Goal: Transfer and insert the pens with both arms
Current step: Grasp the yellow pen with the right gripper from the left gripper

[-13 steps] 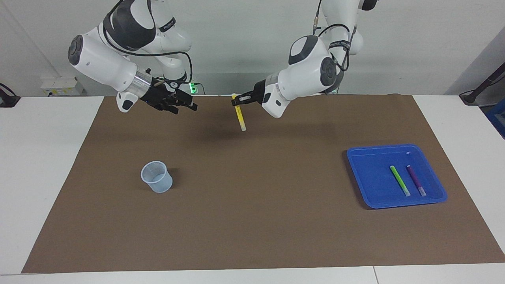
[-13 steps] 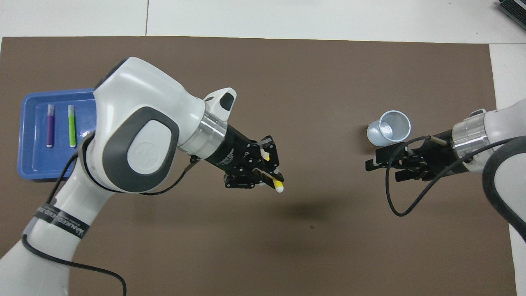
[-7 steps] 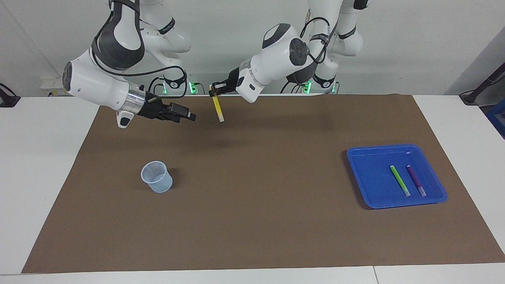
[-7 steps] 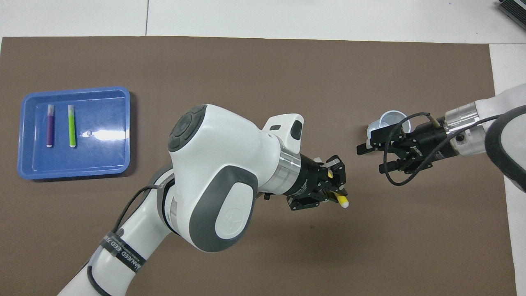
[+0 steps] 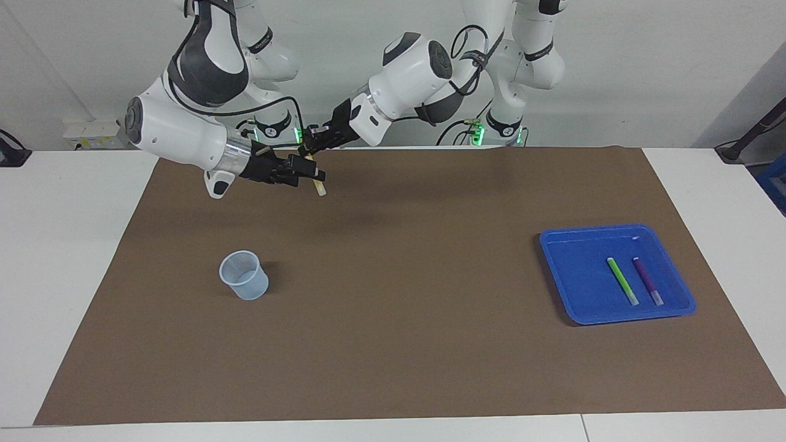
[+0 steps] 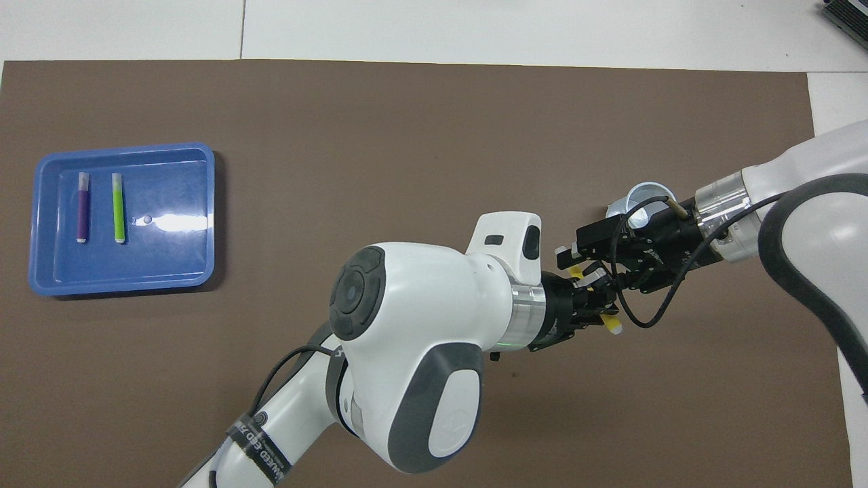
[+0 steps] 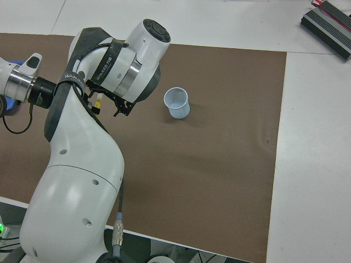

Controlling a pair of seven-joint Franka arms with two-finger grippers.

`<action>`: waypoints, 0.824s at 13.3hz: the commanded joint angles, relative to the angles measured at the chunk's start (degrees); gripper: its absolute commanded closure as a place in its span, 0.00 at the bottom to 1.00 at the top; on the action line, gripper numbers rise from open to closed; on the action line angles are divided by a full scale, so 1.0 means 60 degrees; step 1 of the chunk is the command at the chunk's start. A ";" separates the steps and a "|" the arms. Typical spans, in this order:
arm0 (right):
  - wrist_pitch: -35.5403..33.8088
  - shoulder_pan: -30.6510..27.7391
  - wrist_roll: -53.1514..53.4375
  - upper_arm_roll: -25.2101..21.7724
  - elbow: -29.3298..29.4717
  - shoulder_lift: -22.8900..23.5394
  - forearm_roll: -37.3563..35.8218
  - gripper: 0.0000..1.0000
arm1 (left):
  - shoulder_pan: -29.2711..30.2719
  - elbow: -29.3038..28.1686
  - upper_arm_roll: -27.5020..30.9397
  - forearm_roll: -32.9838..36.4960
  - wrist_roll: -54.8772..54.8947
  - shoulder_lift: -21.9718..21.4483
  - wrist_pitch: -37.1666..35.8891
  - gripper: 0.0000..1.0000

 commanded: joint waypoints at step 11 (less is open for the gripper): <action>-0.0716 -0.0208 -0.0077 -0.0017 0.0042 -0.0288 -0.0095 0.49 | -0.0305 -0.0462 0.0126 -0.0116 -0.0062 -0.0145 0.0824 1.00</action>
